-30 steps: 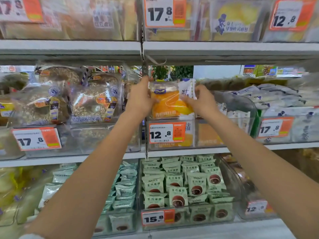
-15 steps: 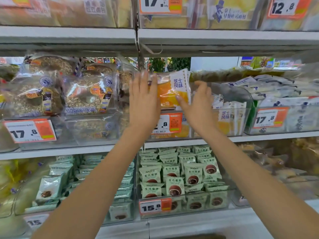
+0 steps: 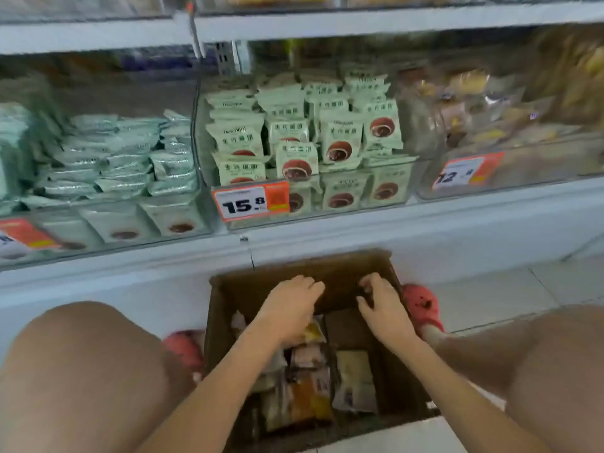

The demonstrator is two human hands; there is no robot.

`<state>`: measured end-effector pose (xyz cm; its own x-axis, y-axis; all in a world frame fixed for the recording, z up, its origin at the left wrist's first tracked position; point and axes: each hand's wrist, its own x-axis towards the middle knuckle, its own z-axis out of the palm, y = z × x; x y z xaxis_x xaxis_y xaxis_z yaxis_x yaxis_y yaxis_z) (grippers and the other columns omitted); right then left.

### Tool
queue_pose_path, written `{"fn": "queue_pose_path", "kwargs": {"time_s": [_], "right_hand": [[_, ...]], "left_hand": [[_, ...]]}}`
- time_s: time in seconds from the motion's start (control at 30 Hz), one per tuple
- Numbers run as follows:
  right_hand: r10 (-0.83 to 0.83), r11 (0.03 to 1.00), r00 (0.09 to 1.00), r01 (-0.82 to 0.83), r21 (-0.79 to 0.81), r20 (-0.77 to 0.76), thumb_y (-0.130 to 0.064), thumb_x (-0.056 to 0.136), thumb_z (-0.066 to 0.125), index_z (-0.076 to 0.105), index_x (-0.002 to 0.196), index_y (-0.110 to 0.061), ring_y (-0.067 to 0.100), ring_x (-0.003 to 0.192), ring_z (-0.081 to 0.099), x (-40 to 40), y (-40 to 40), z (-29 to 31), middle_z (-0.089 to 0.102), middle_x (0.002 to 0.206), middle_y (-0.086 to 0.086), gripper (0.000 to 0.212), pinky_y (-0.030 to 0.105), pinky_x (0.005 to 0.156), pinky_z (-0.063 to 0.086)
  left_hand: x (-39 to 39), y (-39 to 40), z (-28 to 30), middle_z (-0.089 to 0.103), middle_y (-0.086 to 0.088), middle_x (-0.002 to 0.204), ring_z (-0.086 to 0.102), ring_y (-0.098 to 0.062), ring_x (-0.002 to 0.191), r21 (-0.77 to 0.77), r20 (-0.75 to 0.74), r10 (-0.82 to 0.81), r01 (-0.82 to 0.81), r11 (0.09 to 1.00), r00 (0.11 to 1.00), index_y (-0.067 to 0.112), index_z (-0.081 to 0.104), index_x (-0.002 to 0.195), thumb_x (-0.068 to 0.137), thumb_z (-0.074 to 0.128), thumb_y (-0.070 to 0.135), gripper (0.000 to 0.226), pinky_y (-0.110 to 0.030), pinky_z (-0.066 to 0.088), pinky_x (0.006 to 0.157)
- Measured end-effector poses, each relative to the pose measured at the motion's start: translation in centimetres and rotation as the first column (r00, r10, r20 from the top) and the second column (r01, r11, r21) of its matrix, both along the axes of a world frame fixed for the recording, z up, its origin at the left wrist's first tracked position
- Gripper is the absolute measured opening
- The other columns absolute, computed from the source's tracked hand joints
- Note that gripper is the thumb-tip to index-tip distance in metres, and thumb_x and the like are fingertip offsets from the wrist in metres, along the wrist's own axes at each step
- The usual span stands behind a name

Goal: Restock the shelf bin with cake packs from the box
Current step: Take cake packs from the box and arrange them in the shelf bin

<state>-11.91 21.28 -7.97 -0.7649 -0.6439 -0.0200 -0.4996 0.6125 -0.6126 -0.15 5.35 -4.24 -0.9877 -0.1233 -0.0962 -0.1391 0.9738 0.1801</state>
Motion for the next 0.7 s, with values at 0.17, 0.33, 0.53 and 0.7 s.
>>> {"fn": "queue_pose_path", "kwargs": {"time_s": [0.17, 0.33, 0.53, 0.7], "right_hand": [[0.004, 0.780, 0.943, -0.212, 0.589, 0.334, -0.018, 0.090, 0.058, 0.030, 0.141, -0.014, 0.034, 0.122, 0.047, -0.1, 2.6, -8.4, 0.041, 0.136, 0.017, 0.058, 0.039, 0.099, 0.042], [0.066, 0.501, 0.884, -0.431, 0.751, 0.463, -0.013, 0.091, 0.058, 0.011, 0.150, -0.011, 0.035, 0.138, 0.030, -1.0, 0.5, -11.3, 0.018, 0.154, 0.017, 0.076, 0.040, 0.108, 0.034], [0.201, 0.428, 0.890, -0.455, 0.781, 0.409, -0.015, 0.088, 0.062, 0.014, 0.150, -0.015, 0.032, 0.140, 0.026, -1.0, -0.8, -15.8, 0.019, 0.156, 0.011, 0.079, 0.046, 0.110, 0.032], [0.201, 0.423, 0.899, -0.438, 0.793, 0.389, -0.022, 0.078, 0.073, 0.017, 0.148, -0.015, 0.032, 0.138, 0.028, 0.9, 0.6, -18.1, 0.028, 0.151, 0.012, 0.089, 0.046, 0.113, 0.026]], "left_hand": [[5.1, 0.4, -10.0, 0.050, -0.009, 0.133, 0.051, -0.027, 0.118, 0.114, 0.480, 0.242, -0.334, 0.936, 0.843, 0.019, 0.039, 0.140, 0.098, 0.042, 0.015, 0.043, -0.033, 0.044, 0.092], [7.7, 1.3, -14.2, 0.027, -0.013, 0.152, 0.041, -0.030, 0.130, 0.178, 0.727, 0.204, -0.467, 0.866, 0.655, 0.019, 0.023, 0.149, 0.099, 0.036, 0.014, 0.052, -0.036, 0.037, 0.104], [6.6, 3.1, -14.3, 0.034, -0.010, 0.146, 0.041, -0.031, 0.126, 0.221, 0.701, 0.158, -0.423, 0.879, 0.696, 0.019, 0.032, 0.142, 0.099, 0.039, 0.026, 0.044, -0.035, 0.038, 0.100], [6.8, 3.6, -15.5, 0.053, -0.009, 0.127, 0.054, -0.025, 0.109, 0.287, 0.747, 0.097, -0.451, 0.845, 0.657, 0.016, 0.048, 0.128, 0.097, 0.045, 0.020, 0.031, -0.031, 0.044, 0.083]]}}
